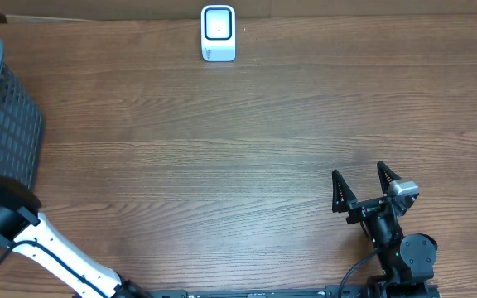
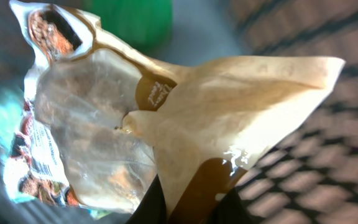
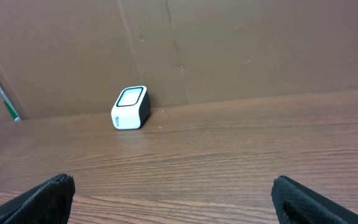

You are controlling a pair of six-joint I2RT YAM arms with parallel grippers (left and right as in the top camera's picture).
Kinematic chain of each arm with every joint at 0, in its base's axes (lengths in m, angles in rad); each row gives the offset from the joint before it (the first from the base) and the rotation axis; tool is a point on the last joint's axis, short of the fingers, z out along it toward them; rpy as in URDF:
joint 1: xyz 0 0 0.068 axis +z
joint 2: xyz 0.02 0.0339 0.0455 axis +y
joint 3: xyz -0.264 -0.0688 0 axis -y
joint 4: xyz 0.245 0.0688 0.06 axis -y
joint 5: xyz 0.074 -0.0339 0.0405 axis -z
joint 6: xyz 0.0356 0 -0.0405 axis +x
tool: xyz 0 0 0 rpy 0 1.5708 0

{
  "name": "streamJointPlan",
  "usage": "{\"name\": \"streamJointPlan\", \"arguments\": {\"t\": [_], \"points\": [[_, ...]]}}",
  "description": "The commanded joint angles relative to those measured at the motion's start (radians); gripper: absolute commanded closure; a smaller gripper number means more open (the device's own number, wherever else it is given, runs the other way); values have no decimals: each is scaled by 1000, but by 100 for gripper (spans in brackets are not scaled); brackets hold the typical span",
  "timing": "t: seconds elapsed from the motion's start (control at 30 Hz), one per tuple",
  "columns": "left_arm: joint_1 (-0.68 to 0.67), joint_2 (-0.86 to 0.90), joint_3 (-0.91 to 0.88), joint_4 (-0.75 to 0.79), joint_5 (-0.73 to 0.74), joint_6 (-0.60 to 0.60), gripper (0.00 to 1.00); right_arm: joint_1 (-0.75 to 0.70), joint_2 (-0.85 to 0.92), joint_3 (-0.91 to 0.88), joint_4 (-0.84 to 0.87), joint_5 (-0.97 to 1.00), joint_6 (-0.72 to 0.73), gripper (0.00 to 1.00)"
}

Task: Scan the item barcode
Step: 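Carry the bread bag past the scanner and drop it mid-table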

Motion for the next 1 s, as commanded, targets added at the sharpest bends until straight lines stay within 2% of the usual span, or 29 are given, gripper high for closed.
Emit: {"name": "streamJointPlan", "arguments": {"t": [0.0,0.23,0.43,0.5,0.67,0.83,0.97], "points": [[-12,-124,172,-3,69,-91,96,6,-7,-11,3,2,0,0],[-100,-289,333,20,229,-110,96,6,-7,-11,3,2,0,0],[-385,-343,333,-88,211,-35,96,6,-7,-11,3,2,0,0],[-543,-315,330,-145,137,-27,96,6,-7,-11,3,2,0,0],[-843,-232,197,-145,95,5,96,6,-7,-11,3,2,0,0],[-986,-158,8,-145,5,-50,96,6,-7,-11,3,2,0,0],[-1059,-105,-132,-145,-4,-180,96,6,-7,-11,3,2,0,0]]}}
